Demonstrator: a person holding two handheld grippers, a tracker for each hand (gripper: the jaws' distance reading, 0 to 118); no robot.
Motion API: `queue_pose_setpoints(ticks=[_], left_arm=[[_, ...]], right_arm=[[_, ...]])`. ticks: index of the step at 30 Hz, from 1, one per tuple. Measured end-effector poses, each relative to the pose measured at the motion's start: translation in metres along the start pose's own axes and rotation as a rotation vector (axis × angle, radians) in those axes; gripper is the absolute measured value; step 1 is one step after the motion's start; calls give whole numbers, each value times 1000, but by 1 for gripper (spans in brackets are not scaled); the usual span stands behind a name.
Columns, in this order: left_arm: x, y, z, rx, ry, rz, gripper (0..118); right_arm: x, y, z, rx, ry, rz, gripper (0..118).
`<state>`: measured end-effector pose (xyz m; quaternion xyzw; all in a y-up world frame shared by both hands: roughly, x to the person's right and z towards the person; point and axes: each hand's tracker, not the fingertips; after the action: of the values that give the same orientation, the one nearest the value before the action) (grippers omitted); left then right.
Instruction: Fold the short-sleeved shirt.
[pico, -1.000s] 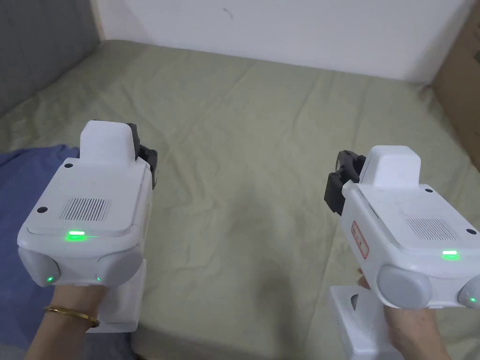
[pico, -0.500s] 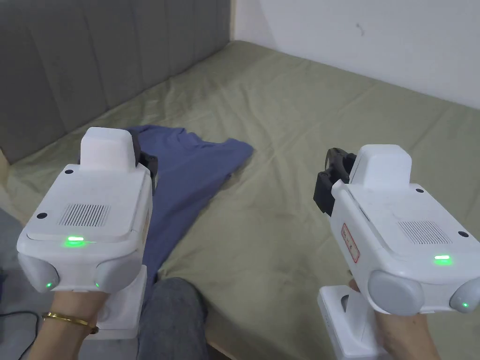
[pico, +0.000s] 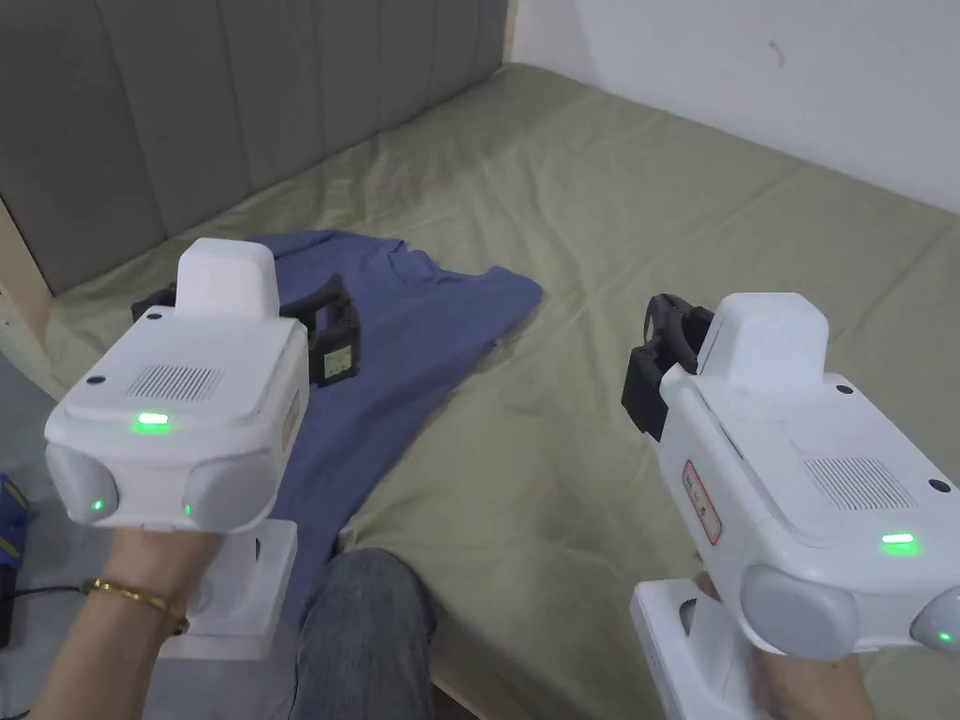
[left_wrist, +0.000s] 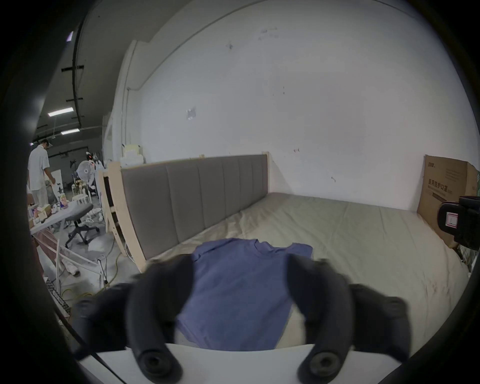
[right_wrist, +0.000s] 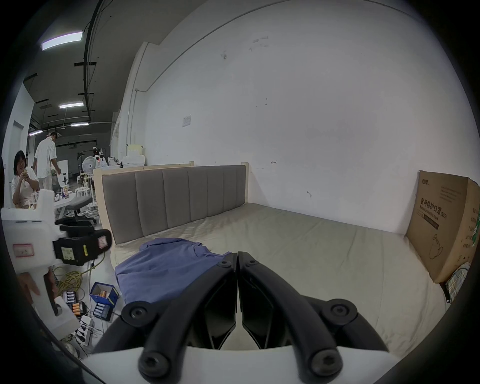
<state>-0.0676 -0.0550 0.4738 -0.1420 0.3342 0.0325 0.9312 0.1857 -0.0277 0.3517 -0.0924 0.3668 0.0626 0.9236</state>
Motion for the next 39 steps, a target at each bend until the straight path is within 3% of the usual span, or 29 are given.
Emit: queue_pose_setpoints(ticks=[1, 3, 12, 18, 22, 27, 29, 32, 35, 36, 37, 39], left_arm=[[-1, 2, -10, -16, -4, 1, 96], [-3, 8, -33, -43, -18, 8, 118], [-5, 29, -191, -349, -129, -7, 118], [19, 5, -303, -636, -174, -149, 118], [38, -25, -347, -790, -210, -162, 118], [59, -61, -369, -847, -239, -213, 117], [63, -67, -374, -880, -232, -245, 99], [61, -61, -372, -907, -271, -172, 89], [59, -51, -367, -885, -300, -195, 37], [57, -50, -365, -883, -292, -197, 7], [56, -49, -364, -877, -251, -192, 0], [48, -44, -357, -859, -249, -104, 0]], right_arm=[[0, 0, -1, -2, -1, 1, 0], [2, 0, -6, -11, -4, 1, 0], [8, -8, -35, -78, -20, -7, 0], [17, -24, -63, -148, -44, -10, 0], [27, -38, -78, -195, -70, -5, 0], [42, -54, -92, -251, -108, -29, 0], [45, -58, -94, -264, -115, -30, 0], [49, -62, -93, -275, -125, -30, 0], [51, -64, -90, -279, -128, -36, 0], [51, -65, -88, -278, -130, -38, 0], [51, -65, -86, -277, -131, -41, 0], [50, -62, -80, -274, -134, -51, 0]])
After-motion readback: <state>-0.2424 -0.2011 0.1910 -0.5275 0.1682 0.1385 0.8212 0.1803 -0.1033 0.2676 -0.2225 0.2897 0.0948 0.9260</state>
